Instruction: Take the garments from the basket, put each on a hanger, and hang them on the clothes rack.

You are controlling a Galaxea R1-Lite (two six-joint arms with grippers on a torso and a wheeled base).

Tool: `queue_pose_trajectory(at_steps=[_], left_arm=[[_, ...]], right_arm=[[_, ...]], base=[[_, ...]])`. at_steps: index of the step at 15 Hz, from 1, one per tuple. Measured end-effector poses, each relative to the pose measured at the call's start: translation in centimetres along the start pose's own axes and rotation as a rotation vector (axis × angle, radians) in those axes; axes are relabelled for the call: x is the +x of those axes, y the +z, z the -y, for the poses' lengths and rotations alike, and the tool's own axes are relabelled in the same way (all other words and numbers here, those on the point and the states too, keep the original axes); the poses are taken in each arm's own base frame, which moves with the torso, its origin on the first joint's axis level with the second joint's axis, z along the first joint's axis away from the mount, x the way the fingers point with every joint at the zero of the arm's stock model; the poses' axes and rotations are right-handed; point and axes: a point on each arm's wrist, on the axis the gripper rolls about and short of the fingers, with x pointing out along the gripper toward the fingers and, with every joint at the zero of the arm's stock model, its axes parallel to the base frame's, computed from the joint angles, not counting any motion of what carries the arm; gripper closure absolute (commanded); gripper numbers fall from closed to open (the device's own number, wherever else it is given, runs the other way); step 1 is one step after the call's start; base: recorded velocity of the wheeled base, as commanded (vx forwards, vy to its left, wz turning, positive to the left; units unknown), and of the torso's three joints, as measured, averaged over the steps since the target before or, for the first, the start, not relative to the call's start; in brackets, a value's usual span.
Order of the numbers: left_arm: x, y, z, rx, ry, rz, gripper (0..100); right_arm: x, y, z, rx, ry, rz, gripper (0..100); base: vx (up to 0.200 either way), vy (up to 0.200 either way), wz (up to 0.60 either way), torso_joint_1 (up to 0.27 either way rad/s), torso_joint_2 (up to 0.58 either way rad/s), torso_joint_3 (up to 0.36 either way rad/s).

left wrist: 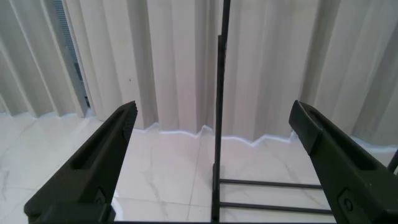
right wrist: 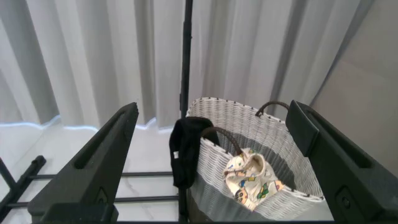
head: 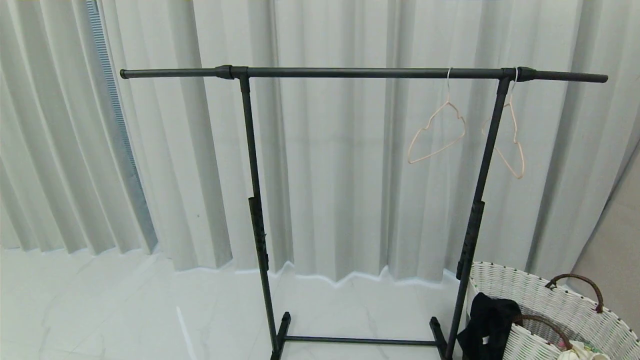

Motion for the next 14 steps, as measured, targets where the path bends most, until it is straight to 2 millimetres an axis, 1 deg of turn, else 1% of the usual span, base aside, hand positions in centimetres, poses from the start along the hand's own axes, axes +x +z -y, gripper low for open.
queue_pose_trajectory(at_steps=[3, 6, 14], left_arm=[[0.0, 0.0, 0.0, 0.001, 0.0, 0.0, 0], [0.0, 0.0, 0.0, 0.001, 0.0, 0.0, 0], [0.0, 0.0, 0.0, 0.002, 0.001, 0.0, 0]], right_arm=[[0.0, -0.01, 0.0, 0.001, 0.001, -0.001, 0], [0.0, 0.0, 0.0, 0.001, 0.001, 0.0, 0], [0.0, 0.0, 0.0, 0.002, 0.001, 0.0, 0]], base=[[0.0, 0.0, 0.0, -0.103, 0.33, 0.222], [0.0, 0.0, 0.0, -0.018, 0.06, 0.045], [0.0, -0.2, 0.0, 0.001, 0.01, 0.005]])
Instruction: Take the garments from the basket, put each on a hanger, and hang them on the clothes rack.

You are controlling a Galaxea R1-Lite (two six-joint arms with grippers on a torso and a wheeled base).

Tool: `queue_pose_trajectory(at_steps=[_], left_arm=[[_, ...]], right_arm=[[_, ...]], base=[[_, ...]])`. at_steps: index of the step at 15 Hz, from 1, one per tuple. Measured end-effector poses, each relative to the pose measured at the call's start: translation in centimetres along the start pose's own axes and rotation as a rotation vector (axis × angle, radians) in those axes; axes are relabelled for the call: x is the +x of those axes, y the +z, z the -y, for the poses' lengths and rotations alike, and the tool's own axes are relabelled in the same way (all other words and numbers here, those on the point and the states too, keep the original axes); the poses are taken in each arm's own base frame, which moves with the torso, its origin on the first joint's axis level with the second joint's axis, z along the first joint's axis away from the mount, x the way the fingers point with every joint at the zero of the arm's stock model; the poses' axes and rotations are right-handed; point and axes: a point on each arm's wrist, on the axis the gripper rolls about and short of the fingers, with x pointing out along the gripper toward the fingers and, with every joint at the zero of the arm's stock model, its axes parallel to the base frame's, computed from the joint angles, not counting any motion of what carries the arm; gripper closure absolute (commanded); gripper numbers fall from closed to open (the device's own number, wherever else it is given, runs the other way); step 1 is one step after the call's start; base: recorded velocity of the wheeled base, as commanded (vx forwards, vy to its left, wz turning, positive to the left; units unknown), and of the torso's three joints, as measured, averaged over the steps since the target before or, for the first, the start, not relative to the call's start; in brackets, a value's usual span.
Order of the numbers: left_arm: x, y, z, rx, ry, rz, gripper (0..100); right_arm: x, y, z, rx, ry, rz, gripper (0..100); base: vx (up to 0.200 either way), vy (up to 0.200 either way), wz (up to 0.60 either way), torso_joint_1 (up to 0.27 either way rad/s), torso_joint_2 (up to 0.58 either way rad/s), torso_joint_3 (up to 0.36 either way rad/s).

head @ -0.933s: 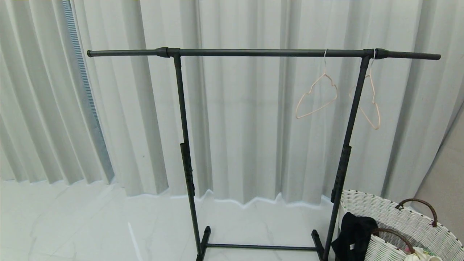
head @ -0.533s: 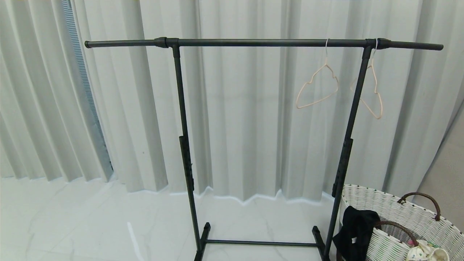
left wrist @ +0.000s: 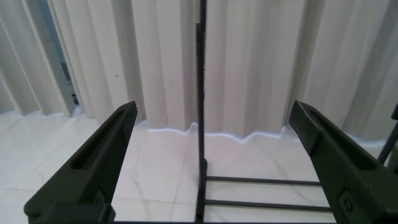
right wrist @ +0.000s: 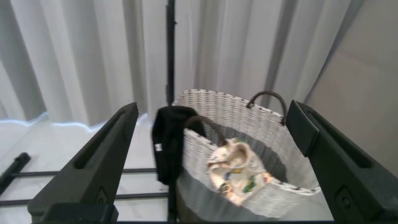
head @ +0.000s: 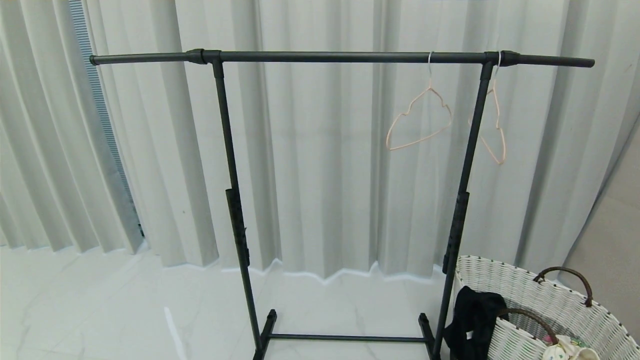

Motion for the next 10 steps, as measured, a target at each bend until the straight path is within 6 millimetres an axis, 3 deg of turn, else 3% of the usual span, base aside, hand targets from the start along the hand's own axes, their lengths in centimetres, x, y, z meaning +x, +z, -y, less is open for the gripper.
queue_pose_trajectory(at_steps=[4, 7, 10], left_arm=[[0.0, 0.0, 0.0, 0.0, 0.0, 0.0, 0], [0.0, 0.0, 0.0, -0.007, -0.001, 0.0, 0], [0.0, 0.0, 0.0, -0.005, -0.002, 0.0, 0]], right_arm=[[0.0, 0.0, 0.0, 0.0, 0.0, 0.0, 0], [0.0, 0.0, 0.0, 0.002, 0.0, 0.0, 0], [0.0, 0.0, 0.0, 0.006, 0.0, 0.0, 0]], base=[[0.0, -0.2, 0.0, 0.004, 0.0, 0.005], [0.0, 0.0, 0.0, 0.0, 0.0, 0.0], [0.2, 0.0, 0.0, -0.001, 0.0, 0.002]])
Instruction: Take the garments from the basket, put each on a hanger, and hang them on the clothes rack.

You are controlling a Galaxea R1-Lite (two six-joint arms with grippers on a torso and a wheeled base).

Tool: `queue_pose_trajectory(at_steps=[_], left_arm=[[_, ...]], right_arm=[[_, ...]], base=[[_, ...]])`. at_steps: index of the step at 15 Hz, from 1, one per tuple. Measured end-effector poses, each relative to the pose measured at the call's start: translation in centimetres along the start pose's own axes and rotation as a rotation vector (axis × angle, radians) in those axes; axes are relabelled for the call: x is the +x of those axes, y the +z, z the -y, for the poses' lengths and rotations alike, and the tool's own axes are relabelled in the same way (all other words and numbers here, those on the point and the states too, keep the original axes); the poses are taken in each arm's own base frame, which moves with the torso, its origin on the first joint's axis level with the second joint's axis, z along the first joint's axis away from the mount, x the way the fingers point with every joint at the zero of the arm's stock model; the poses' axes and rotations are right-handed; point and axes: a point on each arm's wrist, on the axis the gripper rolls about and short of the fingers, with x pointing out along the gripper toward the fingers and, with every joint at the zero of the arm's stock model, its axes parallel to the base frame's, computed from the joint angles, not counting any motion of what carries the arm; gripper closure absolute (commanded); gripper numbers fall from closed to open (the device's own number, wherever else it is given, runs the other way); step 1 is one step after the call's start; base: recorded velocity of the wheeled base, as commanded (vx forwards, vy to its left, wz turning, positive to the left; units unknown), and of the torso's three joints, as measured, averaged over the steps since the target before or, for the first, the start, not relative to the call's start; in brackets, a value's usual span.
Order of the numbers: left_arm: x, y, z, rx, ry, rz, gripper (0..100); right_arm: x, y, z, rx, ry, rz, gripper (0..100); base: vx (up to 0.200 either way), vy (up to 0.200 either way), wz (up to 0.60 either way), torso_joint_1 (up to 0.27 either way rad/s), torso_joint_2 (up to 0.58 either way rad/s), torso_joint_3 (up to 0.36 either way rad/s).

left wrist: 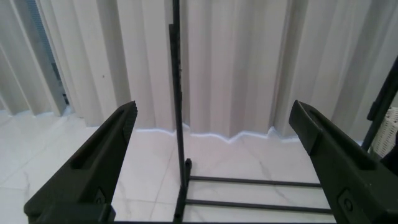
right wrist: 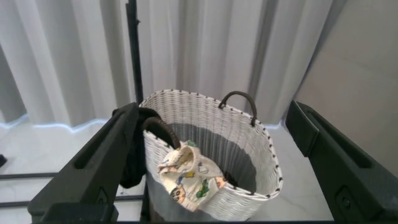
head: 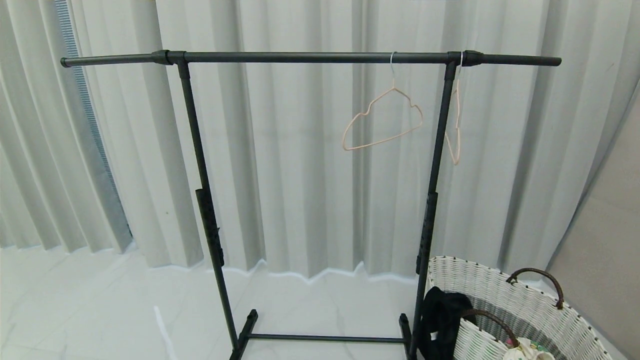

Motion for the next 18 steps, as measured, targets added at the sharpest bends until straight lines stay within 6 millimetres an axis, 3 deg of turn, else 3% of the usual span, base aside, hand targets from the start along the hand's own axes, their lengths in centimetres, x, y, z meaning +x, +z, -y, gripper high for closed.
queue_pose_trajectory(at_steps=[3, 15, 18], left_arm=[[0.0, 0.0, 0.0, -0.001, 0.001, 0.0, 0], [0.0, 0.0, 0.0, -0.034, 0.004, -0.001, 0], [0.0, 0.0, 0.0, -0.034, 0.004, -0.001, 0]], right_arm=[[0.0, 0.0, 0.0, 0.005, -0.001, 0.0, 0], [0.0, 0.01, -0.01, 0.031, 0.004, 0.001, 0], [-0.2, 0.77, -0.2, -0.013, 0.108, 0.024, 0]], base=[[0.2, 0.0, 0.0, 0.002, 0.0, 0.004], [0.0, 0.0, 0.0, 0.0, 0.0, 0.0], [0.0, 0.0, 0.0, 0.0, 0.0, 0.0]])
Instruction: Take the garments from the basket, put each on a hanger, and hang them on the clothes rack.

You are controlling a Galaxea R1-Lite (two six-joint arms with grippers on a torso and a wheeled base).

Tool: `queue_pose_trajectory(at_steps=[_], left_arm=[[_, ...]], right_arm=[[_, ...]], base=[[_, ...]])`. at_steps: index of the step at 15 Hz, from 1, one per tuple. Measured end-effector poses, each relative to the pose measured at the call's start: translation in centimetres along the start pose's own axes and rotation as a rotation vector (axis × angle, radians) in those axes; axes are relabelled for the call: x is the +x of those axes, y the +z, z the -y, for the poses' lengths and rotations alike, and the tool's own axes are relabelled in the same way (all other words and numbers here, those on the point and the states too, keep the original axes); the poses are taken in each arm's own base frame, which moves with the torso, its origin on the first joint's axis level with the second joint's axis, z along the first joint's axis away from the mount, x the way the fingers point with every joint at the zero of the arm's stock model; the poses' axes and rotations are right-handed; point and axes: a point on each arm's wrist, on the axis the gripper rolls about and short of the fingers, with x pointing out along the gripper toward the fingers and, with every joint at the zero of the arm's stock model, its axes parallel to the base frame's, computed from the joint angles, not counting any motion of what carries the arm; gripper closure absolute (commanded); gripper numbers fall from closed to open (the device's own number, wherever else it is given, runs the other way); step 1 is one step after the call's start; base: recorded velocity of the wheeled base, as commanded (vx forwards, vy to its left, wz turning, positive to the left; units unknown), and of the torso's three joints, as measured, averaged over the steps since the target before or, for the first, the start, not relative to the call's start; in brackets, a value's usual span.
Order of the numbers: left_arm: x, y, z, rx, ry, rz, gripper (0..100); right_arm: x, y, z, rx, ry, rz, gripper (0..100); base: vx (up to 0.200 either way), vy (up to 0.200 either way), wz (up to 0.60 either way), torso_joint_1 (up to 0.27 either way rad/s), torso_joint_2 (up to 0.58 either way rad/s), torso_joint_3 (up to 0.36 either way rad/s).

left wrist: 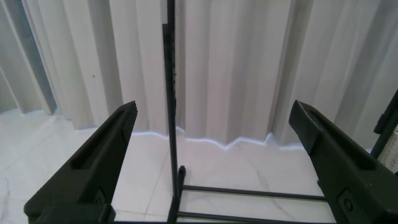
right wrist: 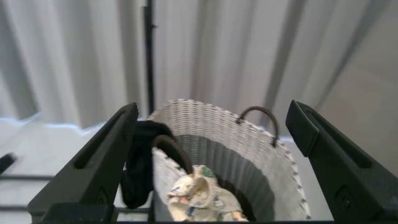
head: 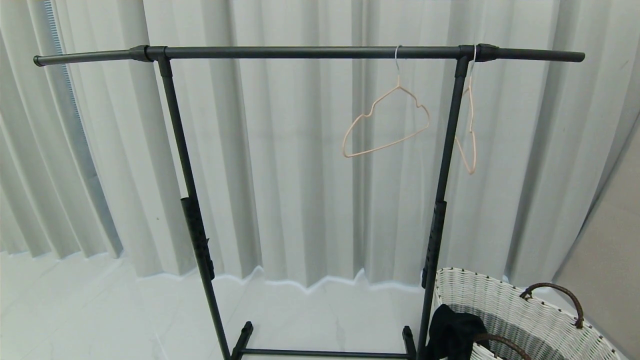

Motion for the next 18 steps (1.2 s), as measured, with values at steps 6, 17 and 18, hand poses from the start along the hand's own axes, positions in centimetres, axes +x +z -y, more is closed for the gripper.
queue_pose_trajectory(at_steps=[6, 17, 18], left_arm=[[0.0, 0.0, 0.0, 0.0, 0.0, 0.0, 0], [0.0, 0.0, 0.0, 0.0, 0.0, 0.0, 0], [0.0, 0.0, 0.0, 0.0, 0.0, 0.0, 0]], right_arm=[[2.5, 7.2, 0.4, -0.12, 0.15, -0.293, 0], [19.3, -0.4, 1.6, -0.575, 0.305, -1.101, 0], [19.6, -1.5, 1.6, -0.576, 0.33, -1.154, 0]], base=[[0.0, 0.0, 0.0, 0.0, 0.0, 0.0], [0.0, 0.0, 0.0, 0.0, 0.0, 0.0], [0.0, 0.0, 0.0, 0.0, 0.0, 0.0]])
